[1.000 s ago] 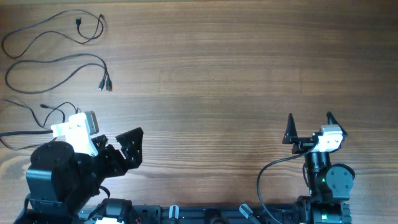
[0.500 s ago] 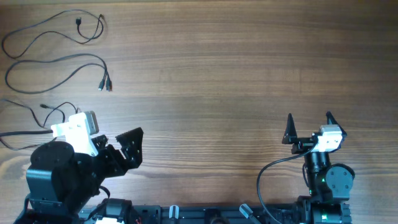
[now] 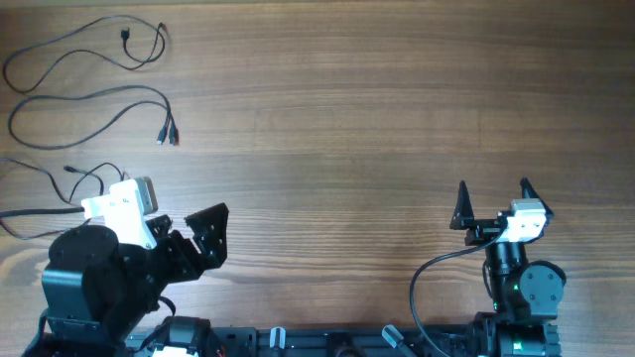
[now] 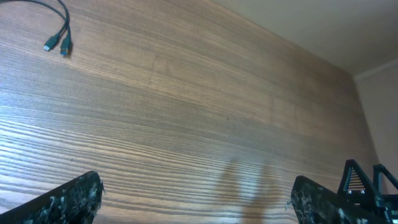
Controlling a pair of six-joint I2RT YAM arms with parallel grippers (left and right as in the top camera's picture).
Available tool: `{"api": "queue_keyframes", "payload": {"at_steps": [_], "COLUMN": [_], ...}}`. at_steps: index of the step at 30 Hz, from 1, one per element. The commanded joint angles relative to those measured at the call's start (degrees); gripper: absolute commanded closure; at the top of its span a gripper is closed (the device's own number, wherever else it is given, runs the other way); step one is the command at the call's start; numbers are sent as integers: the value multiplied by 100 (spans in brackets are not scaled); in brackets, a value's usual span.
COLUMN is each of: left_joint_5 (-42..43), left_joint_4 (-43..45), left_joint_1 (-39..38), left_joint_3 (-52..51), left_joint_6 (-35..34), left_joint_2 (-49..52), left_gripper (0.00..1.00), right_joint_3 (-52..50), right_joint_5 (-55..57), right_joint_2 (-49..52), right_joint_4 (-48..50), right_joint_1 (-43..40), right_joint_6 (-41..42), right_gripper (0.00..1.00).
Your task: Untangle cables
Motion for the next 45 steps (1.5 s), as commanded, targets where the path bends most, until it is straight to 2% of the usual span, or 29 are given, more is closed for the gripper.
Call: {"api": "queue_keyframes", "payload": {"at_steps": [1,6,7,8,11,16,19,23,26,30,31,34,38,45], "left_joint_5": [-35,-35,-120,-614,-675,-702,-699,-671,-678,-636,-634,-634,-627,-568], "left_joint_4": [15,15,28,118,-83,-15,527,1432,2120,3628,4284,5165,5517,5866], "left_joint_1": [-33,-33,-33,-22,-24,-22,-22,-22,-22,-22,-9,114,407,562], "left_joint_3": [37,35,37,37,24,-673,-1357,-2490,-3174,-4358,-4852,-5458,-5893,-6033], "left_joint_6": [116,114,116,111,109,149,485,1300,1344,1663,1766,1766,1766,2107], "left_joint_2": [-4,-4,-33,-76,-133,-634,-1115,-1856,-2000,-2450,-2708,-3097,-3582,-3582], "left_gripper": [0,0,0,0,0,0,0,0,0,0,0,0,0,0], "right_joint_3": [-20,-20,-20,-20,-20,-20,-20,-20,-20,-20,-20,-20,-20,-20], "right_joint_5": [76,76,76,76,76,76,76,76,76,76,76,76,76,76], "right_joint_2": [-83,-83,-83,-83,-83,-83,-83,-83,-83,-83,-83,-70,-68,-68], "right_joint_4": [20,20,20,20,20,20,20,20,20,20,20,20,20,20], "right_joint_1": [28,28,28,28,28,28,28,28,28,28,28,28,28,28], "right_joint_6": [-11,-11,-11,-9,-11,-9,-9,-11,-9,-9,-11,-11,-9,-11], "right_gripper": [0,0,0,0,0,0,0,0,0,0,0,0,0,0]}}
